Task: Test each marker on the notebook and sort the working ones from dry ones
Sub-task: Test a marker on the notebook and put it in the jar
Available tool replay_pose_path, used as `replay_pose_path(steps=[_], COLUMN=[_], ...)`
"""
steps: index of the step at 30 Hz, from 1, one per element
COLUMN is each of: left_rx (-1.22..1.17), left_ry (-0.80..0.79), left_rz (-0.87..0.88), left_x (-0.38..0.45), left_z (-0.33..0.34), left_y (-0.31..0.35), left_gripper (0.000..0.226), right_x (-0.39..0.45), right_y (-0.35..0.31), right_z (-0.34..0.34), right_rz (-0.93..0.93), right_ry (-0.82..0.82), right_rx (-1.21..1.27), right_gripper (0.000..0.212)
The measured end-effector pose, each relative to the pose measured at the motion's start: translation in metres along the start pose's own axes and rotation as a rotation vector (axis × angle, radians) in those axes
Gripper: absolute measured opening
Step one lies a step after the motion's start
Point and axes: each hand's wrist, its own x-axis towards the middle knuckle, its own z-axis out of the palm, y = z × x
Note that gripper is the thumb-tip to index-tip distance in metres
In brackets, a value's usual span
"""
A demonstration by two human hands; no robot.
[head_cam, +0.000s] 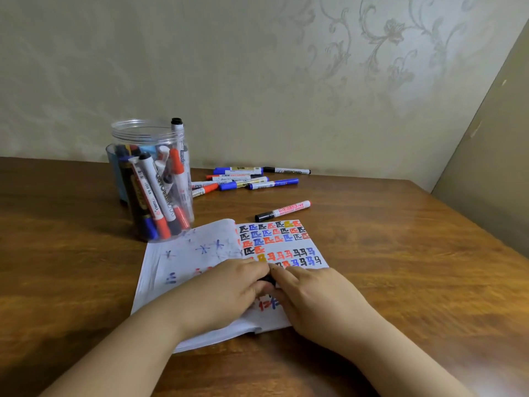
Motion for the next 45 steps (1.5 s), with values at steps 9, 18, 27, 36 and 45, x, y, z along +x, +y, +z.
replay_pose_path(steps=[9, 18, 27, 36, 45], left_rx=[-0.017, -0.024, -0.033, -0.068, -0.106], left_ry=[-0.012, 0.016, -0.040, 0.036, 0.165], left_rz=[-0.013, -0.027, -0.054, -0.056, -0.090], left_x=[0.002, 0.001, 0.002, 0.000, 0.003], left_z=[0.002, 0.002, 0.000, -0.003, -0.002], left_y=[-0.005, -0.004, -0.005, 0.002, 0.004], left_gripper=[0.019, 0.017, 0.020, 0.017, 0.016], right_x=[0.001, 0.002, 0.003, 0.008, 0.008], right_y=[-0.001, -0.005, -0.005, -0.002, 0.000], right_z=[0.001, 0.006, 0.005, -0.001, -0.008], right_rz=[0.053, -0.003, 0.007, 0.107, 0.200], right_ry=[0.006, 0.017, 0.013, 0.054, 0.064], right_rx=[-0.009, -0.108, -0.042, 0.070, 0.123], right_gripper=[0.029, 0.031, 0.023, 0.033, 0.028])
